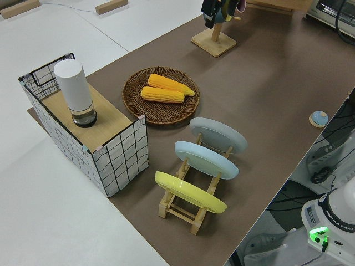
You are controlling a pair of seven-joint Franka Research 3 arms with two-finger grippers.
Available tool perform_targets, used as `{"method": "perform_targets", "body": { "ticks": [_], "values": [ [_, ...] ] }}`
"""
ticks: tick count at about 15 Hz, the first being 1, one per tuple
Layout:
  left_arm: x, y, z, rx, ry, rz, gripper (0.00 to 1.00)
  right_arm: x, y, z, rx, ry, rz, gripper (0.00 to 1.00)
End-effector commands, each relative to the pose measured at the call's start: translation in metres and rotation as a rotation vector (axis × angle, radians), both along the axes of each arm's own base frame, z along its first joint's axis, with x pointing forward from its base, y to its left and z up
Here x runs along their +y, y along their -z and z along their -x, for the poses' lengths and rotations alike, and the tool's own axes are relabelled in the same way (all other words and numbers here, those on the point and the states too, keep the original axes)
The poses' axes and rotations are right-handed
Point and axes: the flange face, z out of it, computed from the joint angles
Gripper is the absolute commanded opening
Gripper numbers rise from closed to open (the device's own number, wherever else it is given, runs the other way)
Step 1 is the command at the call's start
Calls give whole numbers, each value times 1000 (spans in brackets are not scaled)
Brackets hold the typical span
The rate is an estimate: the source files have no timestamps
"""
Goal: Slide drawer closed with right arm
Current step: 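Move the right gripper to the drawer's front edge near its handle, then push the drawer front with the right gripper away from the robot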
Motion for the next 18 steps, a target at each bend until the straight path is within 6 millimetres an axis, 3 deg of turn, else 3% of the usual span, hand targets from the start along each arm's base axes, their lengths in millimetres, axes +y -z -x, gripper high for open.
{"method": "perform_targets", "body": {
  "ticks": [1,4,7,8,12,15,18],
  "values": [
    [0,-2,-4,-8,8,-16,998,13,-5,11,11,54,1,0],
    [0,-2,-4,-8,8,-16,998,39,-7,15,4,95,-3,0],
    [0,-2,-4,-8,8,-16,998,73,-8,21,-11,160,-8,0],
    [0,-2,-4,-8,8,-16,998,93,-8,25,-18,193,-12,0],
    [0,-2,-4,-8,8,-16,998,133,-5,31,-37,267,-14,0],
    [0,-2,-4,-8,8,-16,995,166,3,34,-60,302,2,0],
    [0,-2,-4,-8,8,-16,998,196,24,27,-70,444,-9,0]
  ]
}}
